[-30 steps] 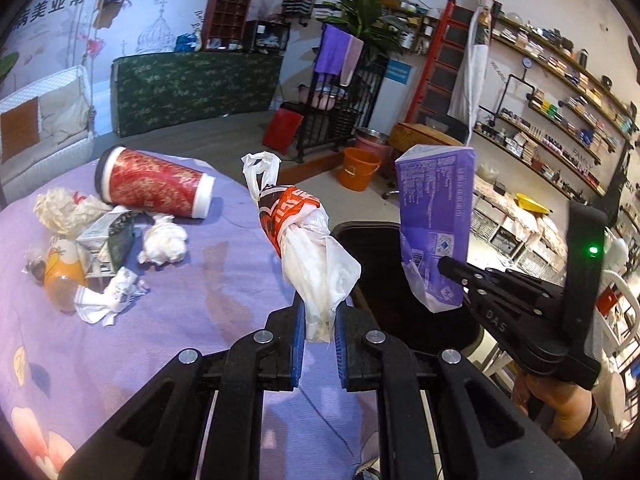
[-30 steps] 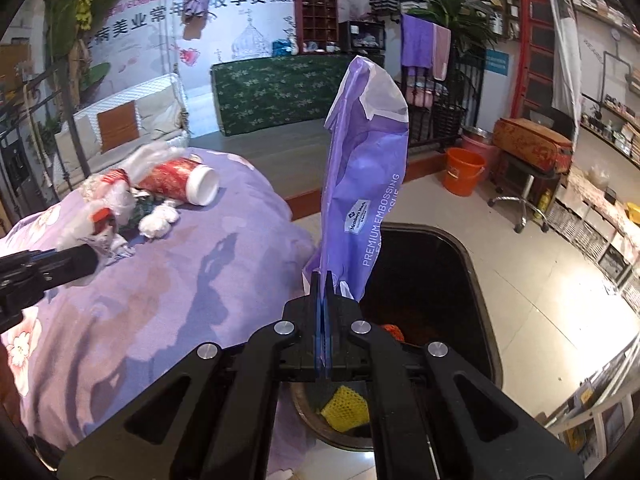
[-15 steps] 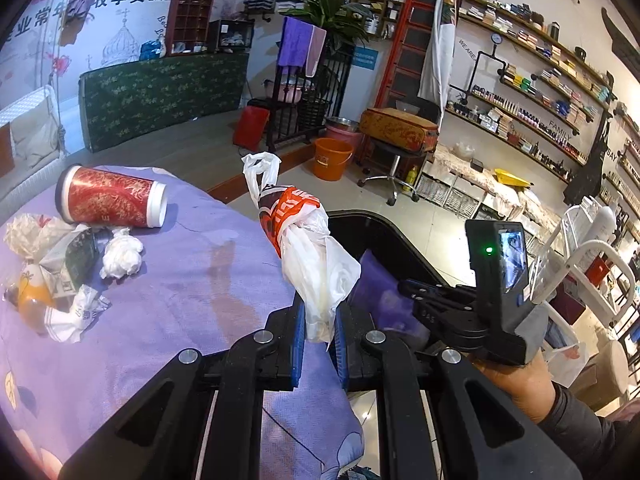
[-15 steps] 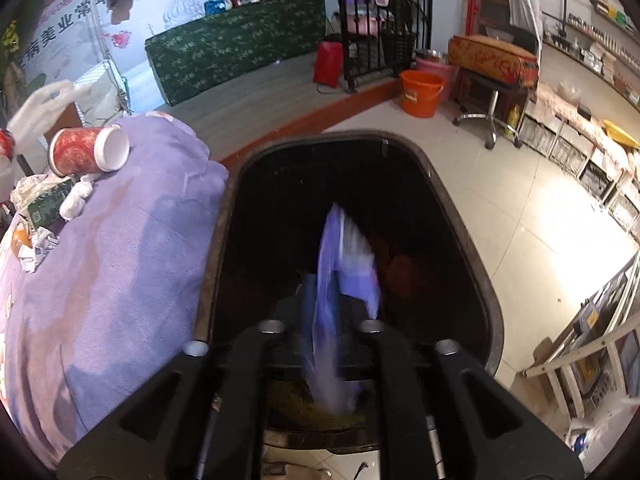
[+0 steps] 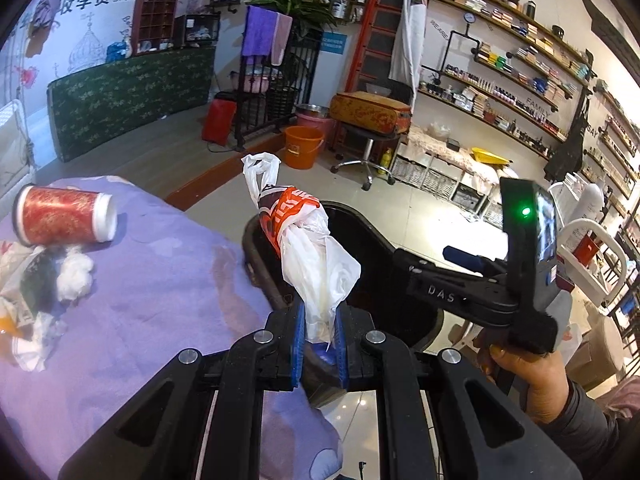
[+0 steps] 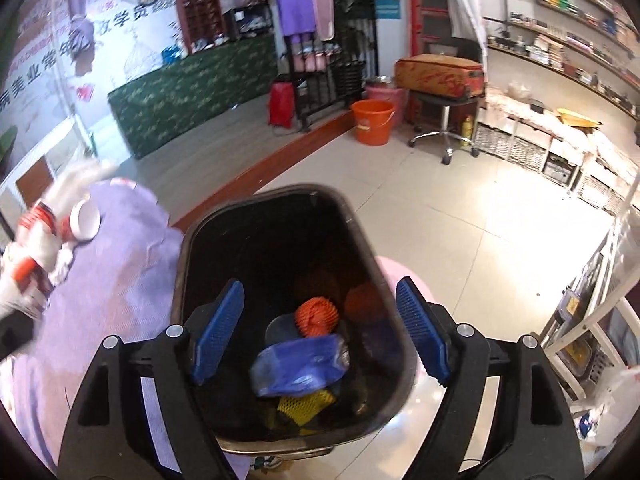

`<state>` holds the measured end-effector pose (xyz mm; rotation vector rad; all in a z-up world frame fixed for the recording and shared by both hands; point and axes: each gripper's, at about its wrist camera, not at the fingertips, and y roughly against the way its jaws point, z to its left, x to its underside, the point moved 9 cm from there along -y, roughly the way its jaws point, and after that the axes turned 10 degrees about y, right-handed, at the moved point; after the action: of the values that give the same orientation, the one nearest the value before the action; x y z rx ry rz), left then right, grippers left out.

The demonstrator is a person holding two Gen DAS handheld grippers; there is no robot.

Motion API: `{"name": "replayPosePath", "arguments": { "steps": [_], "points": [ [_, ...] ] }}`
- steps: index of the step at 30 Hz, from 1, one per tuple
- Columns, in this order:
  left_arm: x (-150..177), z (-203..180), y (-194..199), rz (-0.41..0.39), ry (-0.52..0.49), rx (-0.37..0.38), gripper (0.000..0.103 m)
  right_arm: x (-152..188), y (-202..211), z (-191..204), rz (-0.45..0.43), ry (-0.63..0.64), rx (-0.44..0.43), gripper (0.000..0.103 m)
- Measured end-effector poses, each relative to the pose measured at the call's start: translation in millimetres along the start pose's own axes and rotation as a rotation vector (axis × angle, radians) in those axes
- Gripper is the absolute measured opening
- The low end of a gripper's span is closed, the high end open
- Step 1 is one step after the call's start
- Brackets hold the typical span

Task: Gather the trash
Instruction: 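Move the white bag over the bin and open the left tool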

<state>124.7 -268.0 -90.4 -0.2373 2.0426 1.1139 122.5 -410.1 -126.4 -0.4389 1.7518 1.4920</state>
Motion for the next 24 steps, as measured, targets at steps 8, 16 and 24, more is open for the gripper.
{"name": "replayPosePath", "arguments": {
  "steps": [8,16,24],
  "points": [
    [3,-30,-39,0.088,-0.059,0.023,0.013,-7,13,-43,-0.038,-0.071,0.076,0.086],
    [15,-38,-70,0.169,-0.103,-0.002,0.013,1,8,-60,-0.011,-0.108,0.096,0.086],
    [19,-38,-78,0.185,-0.137,-0.017,0.051,1,8,-66,-0.01,-0.121,0.099,0.089]
  ]
}}
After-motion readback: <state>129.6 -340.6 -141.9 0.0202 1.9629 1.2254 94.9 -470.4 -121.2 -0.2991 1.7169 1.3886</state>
